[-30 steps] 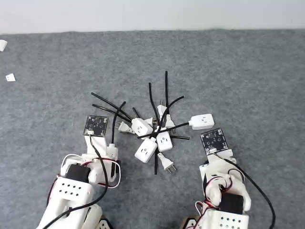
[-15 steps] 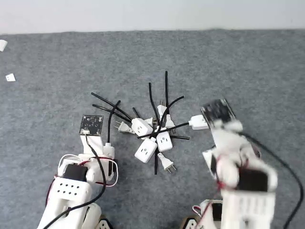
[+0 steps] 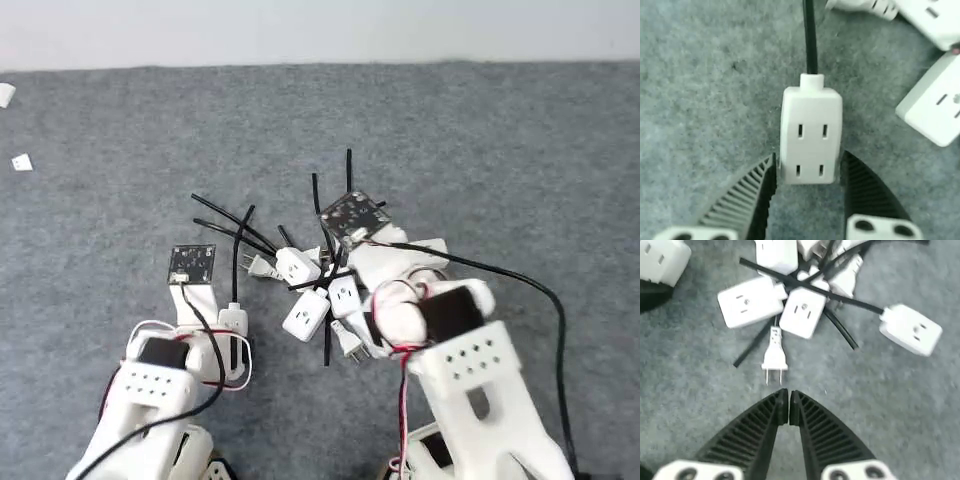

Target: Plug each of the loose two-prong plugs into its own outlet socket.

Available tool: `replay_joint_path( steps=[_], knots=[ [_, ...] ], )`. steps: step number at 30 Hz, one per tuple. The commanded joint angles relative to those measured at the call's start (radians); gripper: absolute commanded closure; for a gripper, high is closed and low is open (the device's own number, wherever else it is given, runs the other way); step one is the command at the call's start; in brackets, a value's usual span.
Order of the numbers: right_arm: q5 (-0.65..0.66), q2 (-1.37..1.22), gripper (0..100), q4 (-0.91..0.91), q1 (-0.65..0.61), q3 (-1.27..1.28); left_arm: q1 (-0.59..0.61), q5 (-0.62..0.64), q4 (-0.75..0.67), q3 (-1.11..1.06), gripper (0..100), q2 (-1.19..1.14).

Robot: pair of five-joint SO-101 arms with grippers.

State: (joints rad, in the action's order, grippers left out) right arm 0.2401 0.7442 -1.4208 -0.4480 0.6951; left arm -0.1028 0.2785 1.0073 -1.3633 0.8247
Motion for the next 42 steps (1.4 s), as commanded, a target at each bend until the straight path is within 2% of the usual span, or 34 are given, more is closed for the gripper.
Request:
replay_joint_path(
  steps=[1,4,8,14,19,22,28,34,42],
  knots=[
    [-0.066,-0.067,96.8,0.134,-0.074,0.055,-0.006,0.014,-0.054,0.105,80,-0.123],
    [-0.104,-0.128,95.7,0.246,-0.134,0.132,-0.006,0.012,-0.057,0.145,80,-0.189],
    [-0.127,-0.191,87.6,0.363,-0.168,0.207,-0.006,0.009,-0.055,0.147,80,-0.17],
    [-0.126,-0.262,92.5,0.506,-0.163,0.275,-0.011,0.009,-0.051,0.113,80,-0.052],
    [-0.114,-0.354,92.5,0.556,-0.162,0.273,-0.006,0.009,-0.057,0.062,80,0.051],
    [-0.054,-0.401,92.5,0.573,-0.162,0.27,-0.006,0.009,-0.074,0.039,80,0.081],
    [-0.041,-0.433,92.4,0.567,-0.145,0.245,-0.006,-0.025,-0.094,0.019,80,0.097],
    [-0.029,-0.437,92.4,0.602,-0.067,0.207,-0.005,-0.026,-0.094,0.019,80,0.098],
    [-0.008,-0.458,92.0,0.61,-0.082,0.206,-0.005,-0.026,-0.094,0.019,80,0.098]
  ],
)
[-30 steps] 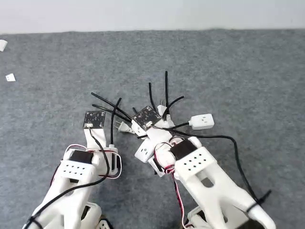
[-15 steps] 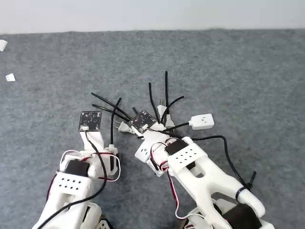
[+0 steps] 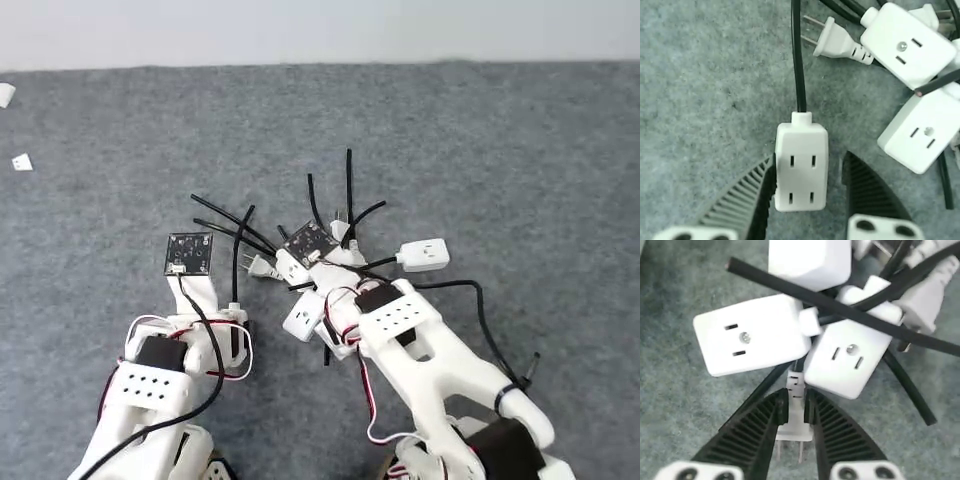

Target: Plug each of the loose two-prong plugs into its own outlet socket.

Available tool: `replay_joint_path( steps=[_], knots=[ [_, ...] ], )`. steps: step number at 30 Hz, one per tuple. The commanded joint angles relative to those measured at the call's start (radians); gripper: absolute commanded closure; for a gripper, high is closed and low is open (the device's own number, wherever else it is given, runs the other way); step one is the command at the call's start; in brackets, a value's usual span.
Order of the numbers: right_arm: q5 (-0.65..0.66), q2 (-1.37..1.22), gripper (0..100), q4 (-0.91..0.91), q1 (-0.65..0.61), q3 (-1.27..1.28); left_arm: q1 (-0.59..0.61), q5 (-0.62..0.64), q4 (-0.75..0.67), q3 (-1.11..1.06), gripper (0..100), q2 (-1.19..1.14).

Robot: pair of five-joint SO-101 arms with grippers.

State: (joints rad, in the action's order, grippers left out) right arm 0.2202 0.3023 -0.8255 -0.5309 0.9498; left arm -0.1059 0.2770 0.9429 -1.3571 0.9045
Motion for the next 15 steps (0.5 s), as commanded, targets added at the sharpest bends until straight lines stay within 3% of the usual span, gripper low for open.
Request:
replay_joint_path(
  steps=[1,5,15],
  knots=[
    [0.014,-0.033,90.5,0.015,-0.005,-0.054,-0.002,-0.025,-0.029,0.013,80,0.018],
    [0.014,-0.094,84.6,0.002,-0.047,-0.092,0.008,-0.025,-0.029,0.012,80,0.018],
    [0.014,-0.125,89.8,0.002,-0.053,-0.127,0.064,-0.026,-0.035,0.015,80,0.018]
  ],
)
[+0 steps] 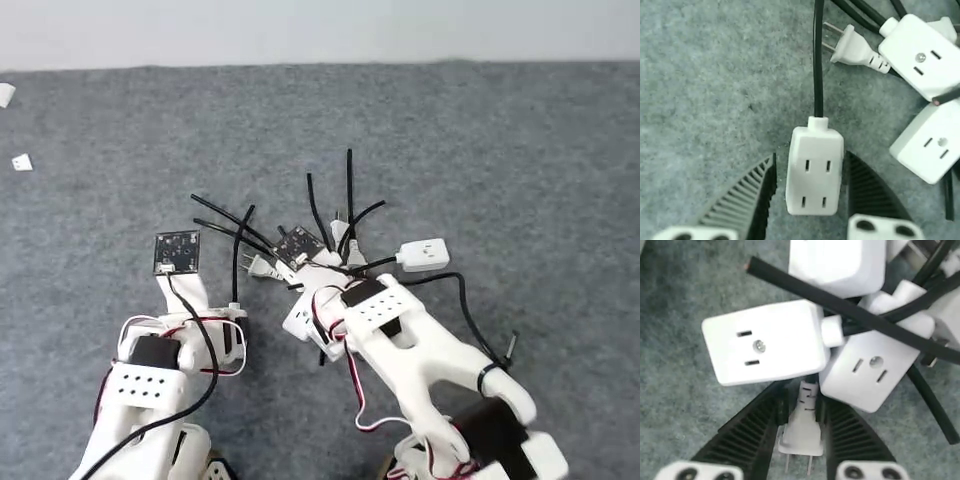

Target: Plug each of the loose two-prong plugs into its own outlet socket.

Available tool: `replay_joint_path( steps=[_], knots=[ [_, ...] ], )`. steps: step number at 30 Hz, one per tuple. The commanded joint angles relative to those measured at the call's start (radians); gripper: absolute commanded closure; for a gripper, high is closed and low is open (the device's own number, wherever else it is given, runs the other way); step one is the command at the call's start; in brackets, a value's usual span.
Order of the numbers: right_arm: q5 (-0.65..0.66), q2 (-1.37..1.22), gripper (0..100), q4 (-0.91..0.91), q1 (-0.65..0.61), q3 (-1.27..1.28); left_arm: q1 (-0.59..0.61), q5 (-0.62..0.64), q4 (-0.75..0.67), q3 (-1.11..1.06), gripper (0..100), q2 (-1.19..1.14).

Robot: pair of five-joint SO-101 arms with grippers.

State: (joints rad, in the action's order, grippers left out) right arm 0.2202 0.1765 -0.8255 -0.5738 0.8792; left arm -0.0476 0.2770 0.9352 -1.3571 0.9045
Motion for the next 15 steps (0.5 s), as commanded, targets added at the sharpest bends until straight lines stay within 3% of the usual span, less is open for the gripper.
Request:
replay_joint_path(
  steps=[1,15],
  knots=[
    [0.014,0.001,89.9,0.002,-0.01,-0.058,0.006,-0.026,-0.028,0.015,80,0.018],
    [0.041,-0.001,89.8,0.041,-0.015,-0.058,0.006,-0.026,-0.028,0.013,80,0.018]
  ],
)
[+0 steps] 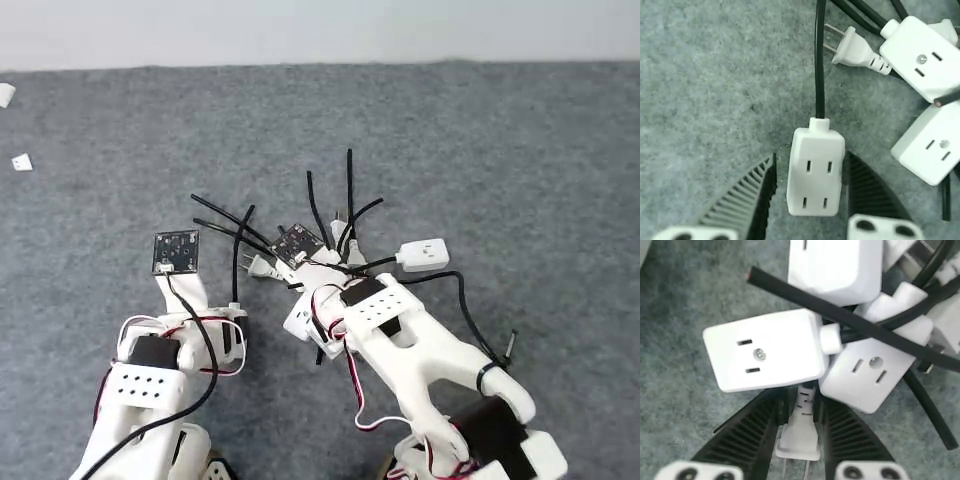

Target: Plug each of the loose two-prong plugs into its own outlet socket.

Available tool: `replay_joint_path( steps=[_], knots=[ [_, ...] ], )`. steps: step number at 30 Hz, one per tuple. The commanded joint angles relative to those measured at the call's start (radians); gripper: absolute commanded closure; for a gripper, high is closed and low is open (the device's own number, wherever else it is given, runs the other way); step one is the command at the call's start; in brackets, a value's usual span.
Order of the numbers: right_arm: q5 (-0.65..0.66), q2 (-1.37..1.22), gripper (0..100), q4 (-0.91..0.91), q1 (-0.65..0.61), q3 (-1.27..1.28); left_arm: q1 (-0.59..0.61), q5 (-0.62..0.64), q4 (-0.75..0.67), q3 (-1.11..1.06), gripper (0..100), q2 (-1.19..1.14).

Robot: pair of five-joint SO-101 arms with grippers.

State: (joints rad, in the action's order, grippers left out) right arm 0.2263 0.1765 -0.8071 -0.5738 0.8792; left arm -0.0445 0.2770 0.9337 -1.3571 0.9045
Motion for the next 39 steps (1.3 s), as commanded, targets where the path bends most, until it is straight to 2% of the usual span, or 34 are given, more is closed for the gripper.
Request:
replay_joint_path(
  steps=[1,9,12,15,18,21,24,27,28,33,39],
  knots=[
    [0.048,-0.001,89.8,0.019,-0.015,-0.058,0.003,-0.026,-0.026,0.013,80,0.018],
    [0.054,-0.094,90.5,-0.058,-0.013,-0.14,0.008,-0.026,-0.02,0.013,80,0.018],
    [0.055,-0.147,99.8,-0.096,-0.013,-0.184,0.011,-0.026,-0.018,0.013,80,0.018],
    [0.051,-0.142,99.5,-0.111,-0.012,-0.189,0.014,-0.066,-0.023,0.015,80,0.018],
    [0.055,-0.076,99.1,-0.117,-0.012,-0.153,0.017,-0.149,-0.025,0.028,80,0.018],
    [0.051,0.085,99.1,-0.222,-0.008,-0.15,0.095,-0.16,-0.028,0.048,82,0.017],
    [0.049,0.291,99.1,-0.346,-0.008,-0.173,0.157,-0.161,-0.066,0.058,89,0.009],
    [0.051,0.447,99.1,-0.469,-0.008,-0.27,0.163,-0.166,-0.075,0.061,99,0.009],
    [0.051,0.472,99.1,-0.516,-0.01,-0.324,0.161,-0.166,-0.074,0.059,99,0.009],
    [0.012,0.426,99.1,-0.733,-0.008,-0.546,0.087,-0.178,-0.04,0.036,99,0.017],
    [0.008,0.36,99.1,-0.653,-0.01,-0.516,0.083,-0.245,-0.034,0.054,98,0.018]
  ],
)
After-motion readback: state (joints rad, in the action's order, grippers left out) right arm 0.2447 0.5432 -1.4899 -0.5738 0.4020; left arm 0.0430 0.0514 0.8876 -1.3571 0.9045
